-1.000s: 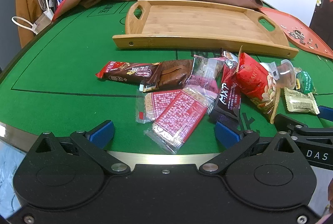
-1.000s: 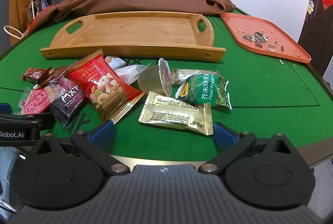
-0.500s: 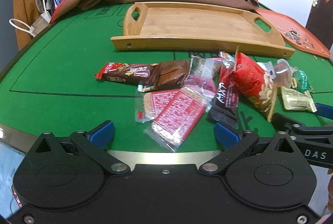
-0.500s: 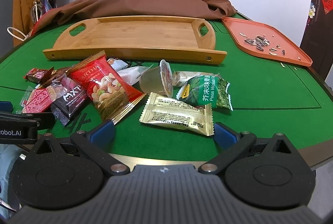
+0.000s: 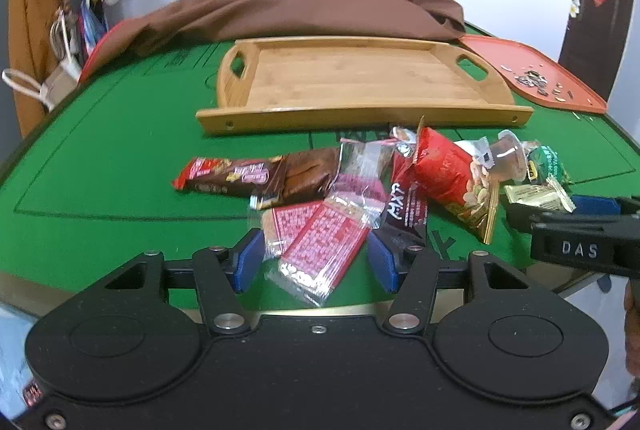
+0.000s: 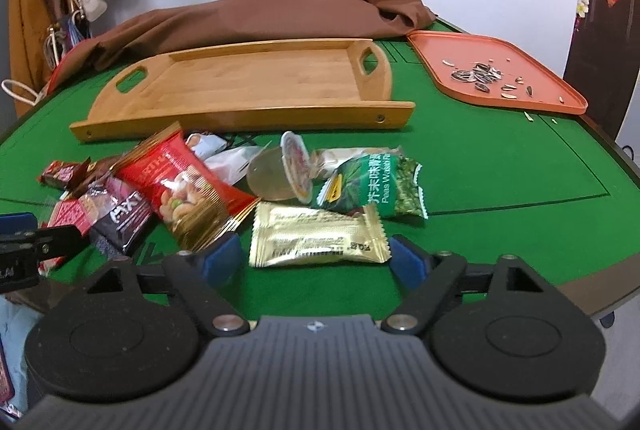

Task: Organize snacks
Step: 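Grasp the pink wafer packet with the left tool while the right tool grasps the gold foil packet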

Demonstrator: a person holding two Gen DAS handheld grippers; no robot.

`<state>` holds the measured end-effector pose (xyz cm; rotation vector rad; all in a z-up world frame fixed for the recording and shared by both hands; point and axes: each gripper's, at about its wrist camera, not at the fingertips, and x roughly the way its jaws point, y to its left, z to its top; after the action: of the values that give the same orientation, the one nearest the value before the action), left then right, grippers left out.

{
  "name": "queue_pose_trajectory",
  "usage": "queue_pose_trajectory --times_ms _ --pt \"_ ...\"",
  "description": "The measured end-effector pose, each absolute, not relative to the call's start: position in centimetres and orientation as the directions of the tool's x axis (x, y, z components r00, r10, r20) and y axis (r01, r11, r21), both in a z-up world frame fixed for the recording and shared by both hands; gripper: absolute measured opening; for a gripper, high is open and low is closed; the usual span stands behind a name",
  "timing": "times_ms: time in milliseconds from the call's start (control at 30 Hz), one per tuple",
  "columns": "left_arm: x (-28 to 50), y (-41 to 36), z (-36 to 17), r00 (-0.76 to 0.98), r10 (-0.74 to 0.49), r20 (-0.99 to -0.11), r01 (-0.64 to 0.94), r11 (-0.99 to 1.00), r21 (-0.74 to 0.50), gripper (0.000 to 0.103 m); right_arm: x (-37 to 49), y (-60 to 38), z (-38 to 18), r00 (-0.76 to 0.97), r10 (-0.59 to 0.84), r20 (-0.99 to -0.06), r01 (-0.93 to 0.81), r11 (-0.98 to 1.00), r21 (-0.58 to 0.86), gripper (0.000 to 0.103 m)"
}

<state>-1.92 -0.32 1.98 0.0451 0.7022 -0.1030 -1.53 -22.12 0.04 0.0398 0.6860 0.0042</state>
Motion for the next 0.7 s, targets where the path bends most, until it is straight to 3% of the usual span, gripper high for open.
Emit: queue_pose_trajectory --times_ms 200,333,467,533,700 --pt "-2.04 -1.39 1.97 0.774 -0.080 -0.628 0.148 0.987 0.058 0.056 -0.99 -22.16 -0.10 0.776 0.011 -0.631 0.009 1.000 0.028 0.087" --pt "-1.47 -1.37 1.39 0.755 -0.096 -0.648 0.160 0.986 0.040 0.043 -0.87 -21.94 -0.22 0.776 0.008 -0.630 -0.002 1.000 0.010 0.087" --pt "-1.34 -1.26 1.23 0.752 -0.096 -0.652 0.162 0.986 0.042 0.039 -0.75 -21.91 -0.25 0.777 0.009 -0.629 -0.007 1.000 0.006 0.085" --pt "-1.54 -1.15 1.45 0.739 -0.118 -0.663 0.175 0.984 0.019 0.033 -0.82 -21.90 -0.20 0.778 0.004 -0.629 0.000 1.000 0.006 0.076" --pt "-2.01 -0.97 2.00 0.742 -0.135 -0.656 0.182 0.983 0.003 0.031 -0.98 -21.80 0.07 0.775 0.000 -0.632 0.002 1.000 0.002 0.073"
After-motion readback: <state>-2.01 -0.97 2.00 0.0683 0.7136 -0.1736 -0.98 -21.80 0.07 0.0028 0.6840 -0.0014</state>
